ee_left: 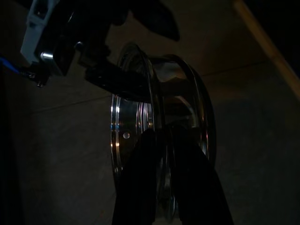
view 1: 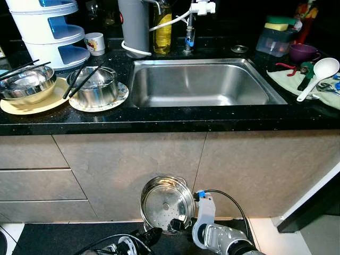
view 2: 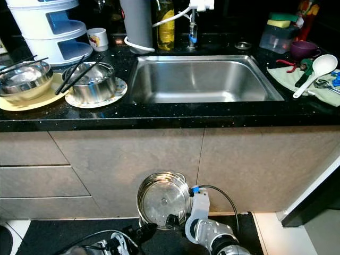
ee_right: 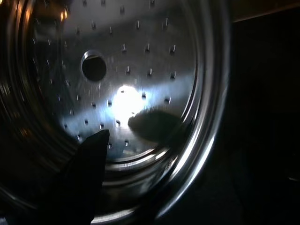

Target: Kitchen organization

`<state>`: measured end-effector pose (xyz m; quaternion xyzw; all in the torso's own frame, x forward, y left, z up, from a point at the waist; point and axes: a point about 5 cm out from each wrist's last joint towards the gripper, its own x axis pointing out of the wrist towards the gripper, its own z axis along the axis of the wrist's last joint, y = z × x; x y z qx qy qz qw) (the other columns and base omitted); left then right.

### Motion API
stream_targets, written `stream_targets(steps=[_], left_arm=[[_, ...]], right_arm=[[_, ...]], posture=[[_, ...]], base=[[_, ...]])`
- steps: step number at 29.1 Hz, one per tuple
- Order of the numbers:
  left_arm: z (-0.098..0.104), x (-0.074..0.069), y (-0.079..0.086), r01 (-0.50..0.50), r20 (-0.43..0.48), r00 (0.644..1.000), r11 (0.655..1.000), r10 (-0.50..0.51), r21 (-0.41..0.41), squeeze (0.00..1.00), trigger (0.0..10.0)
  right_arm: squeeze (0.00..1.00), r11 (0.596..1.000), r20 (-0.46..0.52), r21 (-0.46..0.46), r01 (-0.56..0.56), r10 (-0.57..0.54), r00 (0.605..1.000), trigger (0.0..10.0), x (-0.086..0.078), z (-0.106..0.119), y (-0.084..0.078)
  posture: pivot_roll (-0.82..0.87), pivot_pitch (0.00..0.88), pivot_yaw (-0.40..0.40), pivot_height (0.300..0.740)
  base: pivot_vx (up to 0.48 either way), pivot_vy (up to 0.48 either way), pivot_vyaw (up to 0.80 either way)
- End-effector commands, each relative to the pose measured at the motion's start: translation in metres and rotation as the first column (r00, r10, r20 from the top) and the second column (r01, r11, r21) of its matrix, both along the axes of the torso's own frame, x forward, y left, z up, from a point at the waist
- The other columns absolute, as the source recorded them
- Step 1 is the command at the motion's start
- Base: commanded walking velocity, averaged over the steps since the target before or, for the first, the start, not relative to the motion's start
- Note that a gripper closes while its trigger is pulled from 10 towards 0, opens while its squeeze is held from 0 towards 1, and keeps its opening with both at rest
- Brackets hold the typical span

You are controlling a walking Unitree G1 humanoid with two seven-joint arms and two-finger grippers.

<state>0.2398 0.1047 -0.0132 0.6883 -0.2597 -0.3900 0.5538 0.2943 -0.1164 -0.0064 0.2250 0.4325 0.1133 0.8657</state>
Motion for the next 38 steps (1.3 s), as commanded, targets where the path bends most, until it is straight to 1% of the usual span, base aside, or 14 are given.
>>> stream_targets(steps=[1,7,8,9,22,28,30,31,32,33,38], left_arm=[[-0.0009,-0.0017,0.0000,0.022,0.007,1.000,1.000,-0.022,0.003,0.00,10.0],[-0.0013,-0.0018,-0.0009,0.033,0.021,0.999,0.999,-0.033,0.001,0.00,10.0],[-0.0014,-0.0018,-0.0011,0.037,0.025,0.999,0.999,-0.037,0.000,0.00,10.0],[-0.0016,-0.0016,-0.0011,0.040,0.030,0.999,0.999,-0.040,0.000,0.00,10.0],[-0.0046,-0.0015,0.0002,0.045,0.032,0.998,0.999,-0.046,0.020,0.00,10.0],[-0.0068,-0.0004,0.0028,0.006,0.012,1.000,1.000,-0.007,0.022,0.00,10.0],[-0.0071,0.0000,0.0036,-0.010,-0.017,1.000,1.000,0.010,0.017,0.00,10.0],[-0.0061,0.0011,0.0040,-0.023,-0.044,0.999,1.000,0.023,0.003,1.00,10.0],[-0.0034,0.0033,0.0040,-0.032,-0.066,0.997,0.999,0.031,-0.020,1.00,10.0],[-0.0022,0.0042,0.0038,-0.032,-0.066,0.997,0.999,0.030,-0.027,1.00,10.0],[0.0003,0.0062,0.0030,-0.023,-0.059,0.998,0.999,0.021,-0.033,1.00,10.0]], right_arm=[[0.00,1.000,-0.025,0.004,0.012,-0.012,1.000,10.0,-0.0025,-0.0024,0.0000],[0.00,1.000,-0.031,-0.010,0.028,-0.029,0.999,10.0,-0.0030,-0.0036,-0.0021],[0.00,0.999,-0.034,-0.008,0.036,-0.036,0.999,6.4,-0.0033,-0.0040,-0.0025],[0.00,0.999,-0.037,-0.005,0.043,-0.043,0.998,0.0,-0.0036,-0.0043,-0.0026],[0.00,0.998,-0.041,-0.001,0.066,-0.066,0.997,0.0,-0.0040,-0.0049,-0.0039],[0.00,0.996,-0.045,0.016,0.089,-0.088,0.995,0.0,-0.0035,-0.0045,-0.0025],[0.00,0.996,-0.046,0.019,0.090,-0.089,0.995,0.0,-0.0034,-0.0044,-0.0018],[0.00,0.996,-0.046,0.020,0.090,-0.089,0.995,0.0,-0.0034,-0.0044,-0.0014],[0.00,0.996,-0.047,0.021,0.092,-0.091,0.995,0.0,-0.0034,-0.0043,-0.0009],[0.00,0.996,-0.047,0.022,0.092,-0.091,0.995,0.0,-0.0034,-0.0043,-0.0008],[0.00,0.995,-0.049,0.022,0.093,-0.092,0.995,0.0,-0.0034,-0.0044,-0.0005]], posture=[[-0.08,0.129,0.005,0.740],[-0.08,0.126,0.006,0.740],[-0.08,0.126,0.006,0.740],[-0.08,0.126,0.006,0.740],[-0.08,0.116,-0.001,0.740],[-0.08,0.117,-0.001,0.740],[-0.08,0.117,-0.001,0.740],[-0.08,0.117,-0.002,0.740],[-0.08,0.117,-0.002,0.740],[-0.08,0.117,-0.002,0.740],[-0.08,0.119,-0.002,0.740]], base=[[0.000,0.000,0.00],[0.000,0.000,0.00],[0.000,0.000,0.00],[0.000,0.000,0.00],[0.000,0.000,0.00],[0.000,0.000,0.00],[0.000,0.000,0.00],[0.000,0.000,0.00],[0.000,0.000,0.00],[0.000,0.000,0.00],[0.000,0.000,0.00]])
